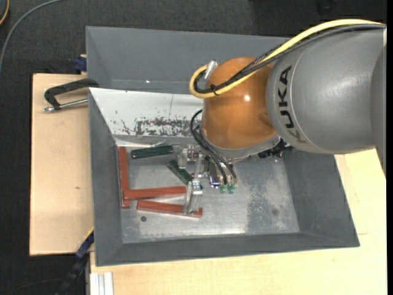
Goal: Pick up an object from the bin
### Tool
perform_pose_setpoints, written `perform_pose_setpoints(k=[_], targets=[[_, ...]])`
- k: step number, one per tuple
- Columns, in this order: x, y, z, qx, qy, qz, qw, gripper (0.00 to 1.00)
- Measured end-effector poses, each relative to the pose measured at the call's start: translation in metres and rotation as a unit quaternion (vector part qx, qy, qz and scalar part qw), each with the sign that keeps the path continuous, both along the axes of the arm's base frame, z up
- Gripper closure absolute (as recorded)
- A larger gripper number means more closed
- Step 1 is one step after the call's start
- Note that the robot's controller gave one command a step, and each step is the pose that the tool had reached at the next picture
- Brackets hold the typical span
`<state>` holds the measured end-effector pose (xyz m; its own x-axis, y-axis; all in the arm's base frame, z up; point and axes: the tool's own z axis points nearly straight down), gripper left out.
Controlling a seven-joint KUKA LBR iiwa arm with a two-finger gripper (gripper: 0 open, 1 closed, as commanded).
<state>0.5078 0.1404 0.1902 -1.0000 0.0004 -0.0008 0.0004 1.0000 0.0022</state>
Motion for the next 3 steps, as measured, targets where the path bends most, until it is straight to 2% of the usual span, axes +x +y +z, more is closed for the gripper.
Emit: perform_pose_setpoints(k=[1, 2, 3], targets=[[0.007, 0.012, -0.115, -0.001, 0.0032, 0.096, 0.9954, 0.0], [0.008, 0.013, -0.112, 0.0, 0.0001, 0.095, 0.9955, 1.0], [-0.001, 0.018, 0.09, 0.0, -0.0071, 0.117, 0.9932, 1.0]])
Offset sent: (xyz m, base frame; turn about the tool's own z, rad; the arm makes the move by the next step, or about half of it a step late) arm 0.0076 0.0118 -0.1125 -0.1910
